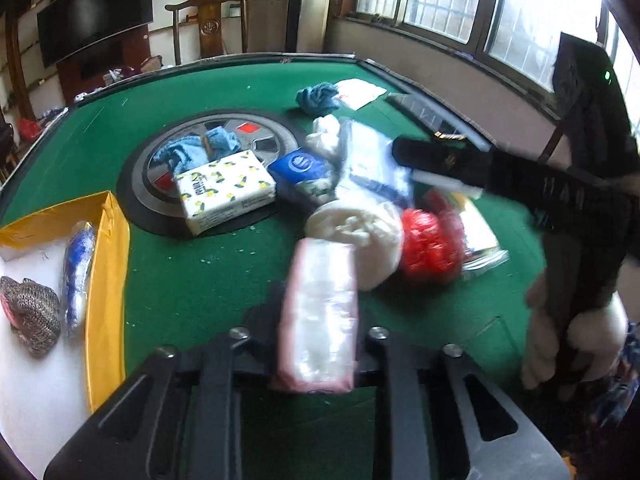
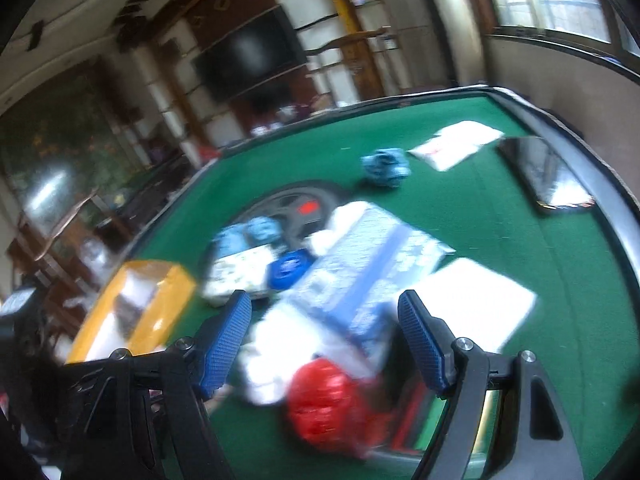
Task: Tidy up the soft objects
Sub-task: 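Carry the pink tissue pack toward the box with the left gripper while the right grasps a white cloth bundle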
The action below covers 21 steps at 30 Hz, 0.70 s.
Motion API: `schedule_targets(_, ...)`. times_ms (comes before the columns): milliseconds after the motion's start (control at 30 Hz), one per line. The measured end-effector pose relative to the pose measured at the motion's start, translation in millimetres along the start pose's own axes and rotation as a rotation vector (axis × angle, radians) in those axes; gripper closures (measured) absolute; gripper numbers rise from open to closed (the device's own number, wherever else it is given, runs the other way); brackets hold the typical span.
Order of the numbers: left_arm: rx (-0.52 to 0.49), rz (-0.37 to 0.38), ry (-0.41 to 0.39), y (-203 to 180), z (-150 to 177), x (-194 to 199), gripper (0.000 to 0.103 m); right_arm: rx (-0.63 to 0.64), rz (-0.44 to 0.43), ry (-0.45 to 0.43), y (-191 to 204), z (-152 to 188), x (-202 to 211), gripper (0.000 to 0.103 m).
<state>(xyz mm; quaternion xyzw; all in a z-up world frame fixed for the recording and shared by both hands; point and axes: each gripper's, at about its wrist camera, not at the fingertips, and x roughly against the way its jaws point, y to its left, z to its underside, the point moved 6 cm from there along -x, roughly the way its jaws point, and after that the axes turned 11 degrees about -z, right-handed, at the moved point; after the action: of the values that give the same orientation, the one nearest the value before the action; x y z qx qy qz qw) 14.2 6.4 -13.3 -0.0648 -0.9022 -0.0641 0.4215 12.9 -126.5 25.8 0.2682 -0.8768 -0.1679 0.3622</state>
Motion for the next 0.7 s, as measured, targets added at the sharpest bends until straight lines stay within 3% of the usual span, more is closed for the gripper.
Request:
schedule_targets(133, 0.033, 0.044, -0.033, 5, -1, 20, 0.085, 0.144, -0.046, 0.075, 37, 14, -16, 0.032)
schedule_targets(233, 0.086, 0.072, -0.063, 22, 0, 43, 0.085, 0.249, -0.011, 0.135, 56, 30, -32, 0.034)
schedule_targets(300, 0.128, 0.093, -0.083, 36, 3, 59, 0.084, 0.303, 0.044, 0.176, 61, 39, -44, 0.041)
schedule_targets(400, 0.200, 0.117, -0.122, 67, 11, 88, 0.084, 0.325, 0.113, 0.228, 56, 48, -58, 0.060)
schedule_targets(467, 0.238, 0.108, -0.143, 89, 16, 103, 0.084, 0.309, 0.144, 0.236, 50, 48, -59, 0.083)
schedule_targets(700, 0.350, -0.020, -0.143, 173, 41, 122, 0.084, 0.265, 0.132, 0.210, 60, 38, -36, 0.087)
